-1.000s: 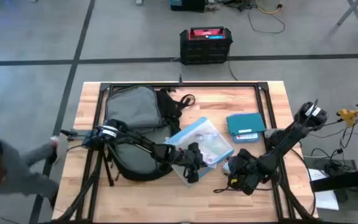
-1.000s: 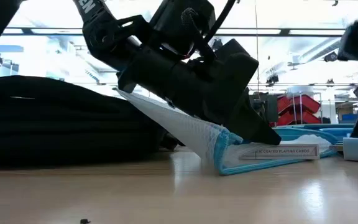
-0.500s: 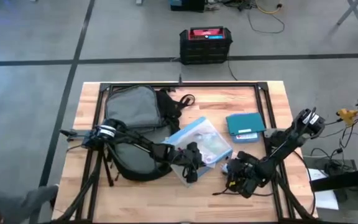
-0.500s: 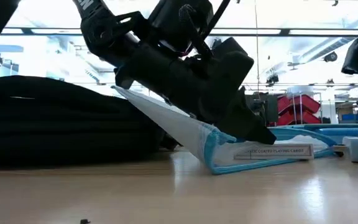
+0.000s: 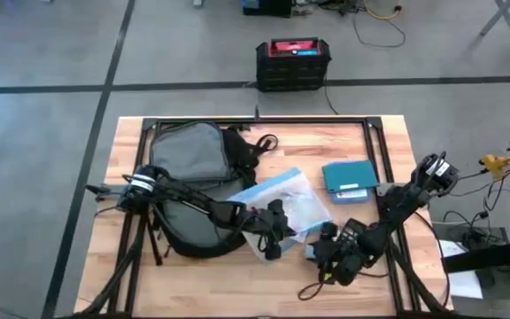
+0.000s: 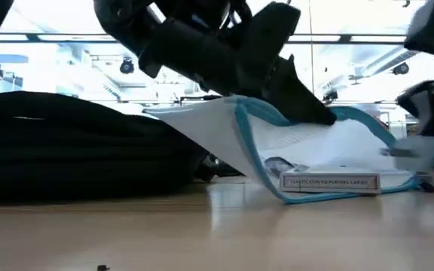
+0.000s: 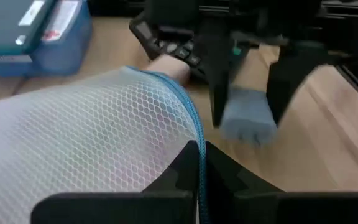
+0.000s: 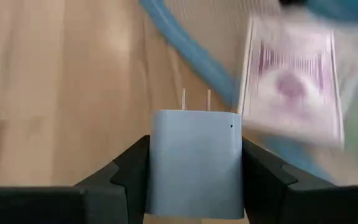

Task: Unpack backpack
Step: Put the blue charger adapter into the white mesh zipper pouch

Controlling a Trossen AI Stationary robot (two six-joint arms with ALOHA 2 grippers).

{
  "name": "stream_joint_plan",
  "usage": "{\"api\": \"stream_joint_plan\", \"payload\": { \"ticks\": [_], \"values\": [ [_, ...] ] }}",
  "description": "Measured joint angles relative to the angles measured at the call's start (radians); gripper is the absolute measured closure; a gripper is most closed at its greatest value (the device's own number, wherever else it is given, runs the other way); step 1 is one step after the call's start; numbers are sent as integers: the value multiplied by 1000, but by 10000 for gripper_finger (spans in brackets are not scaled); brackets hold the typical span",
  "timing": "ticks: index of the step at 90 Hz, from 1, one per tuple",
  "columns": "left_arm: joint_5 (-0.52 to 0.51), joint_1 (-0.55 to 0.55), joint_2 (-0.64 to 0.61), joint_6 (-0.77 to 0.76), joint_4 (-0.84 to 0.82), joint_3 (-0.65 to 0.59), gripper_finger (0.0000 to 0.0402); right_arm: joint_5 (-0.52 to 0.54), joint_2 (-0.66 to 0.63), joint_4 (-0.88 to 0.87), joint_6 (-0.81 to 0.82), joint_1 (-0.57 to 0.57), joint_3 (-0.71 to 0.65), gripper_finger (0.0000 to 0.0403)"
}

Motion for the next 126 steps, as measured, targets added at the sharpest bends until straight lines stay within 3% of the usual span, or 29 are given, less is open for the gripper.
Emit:
{"api": "stream_joint_plan", "payload": {
  "ticks": [18,35,50,93,126],
  "values": [
    [-1,-7,-16,9,1,1,402,-17,96,119,-181,-121,0,233],
    [-15,-16,-14,-6,-36,1,402,192,95,154,-202,-208,-1,230],
    [-8,-21,-14,-13,-40,1,402,139,84,215,-210,-253,-1,204],
    [-31,-26,-13,-38,-57,-1,402,136,88,258,-167,-266,-3,176],
    [-25,-33,-20,-48,-57,4,402,133,-79,128,-193,-132,-2,145]
  ]
}}
